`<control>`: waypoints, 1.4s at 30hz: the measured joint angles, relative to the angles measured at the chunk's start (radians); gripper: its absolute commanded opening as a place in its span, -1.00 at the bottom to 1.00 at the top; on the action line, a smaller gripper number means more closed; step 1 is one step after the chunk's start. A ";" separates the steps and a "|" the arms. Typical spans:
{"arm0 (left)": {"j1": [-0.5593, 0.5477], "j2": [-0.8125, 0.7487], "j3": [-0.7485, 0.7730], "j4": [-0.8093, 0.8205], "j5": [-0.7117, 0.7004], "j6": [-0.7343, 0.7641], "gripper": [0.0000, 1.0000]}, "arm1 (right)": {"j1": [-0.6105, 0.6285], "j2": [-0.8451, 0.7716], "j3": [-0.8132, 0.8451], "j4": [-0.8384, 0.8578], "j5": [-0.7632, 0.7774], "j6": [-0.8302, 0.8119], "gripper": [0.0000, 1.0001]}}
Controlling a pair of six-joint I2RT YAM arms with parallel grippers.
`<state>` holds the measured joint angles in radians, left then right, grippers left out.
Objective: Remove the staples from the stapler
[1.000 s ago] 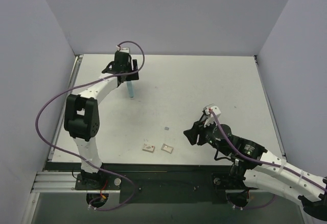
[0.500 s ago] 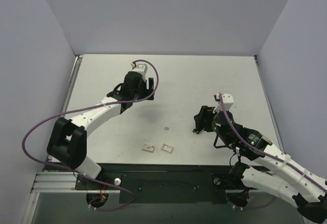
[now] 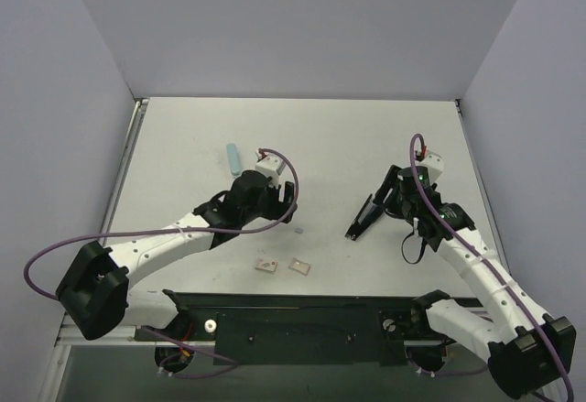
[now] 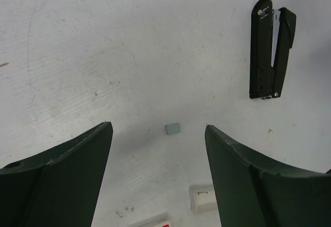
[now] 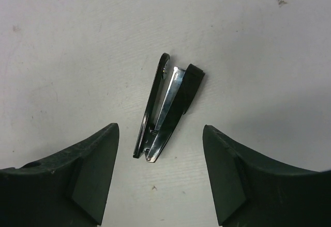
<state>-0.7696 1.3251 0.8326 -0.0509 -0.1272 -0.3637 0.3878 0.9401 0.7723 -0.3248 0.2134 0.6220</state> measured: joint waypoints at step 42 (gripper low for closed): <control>-0.096 -0.095 -0.256 0.093 0.010 -0.023 0.64 | 0.045 0.580 0.058 0.224 -0.037 0.103 -0.38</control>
<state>-0.8654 1.2297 0.5770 0.0425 -0.1177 -0.3870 0.4328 1.5200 0.8303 -0.1009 0.1761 0.7254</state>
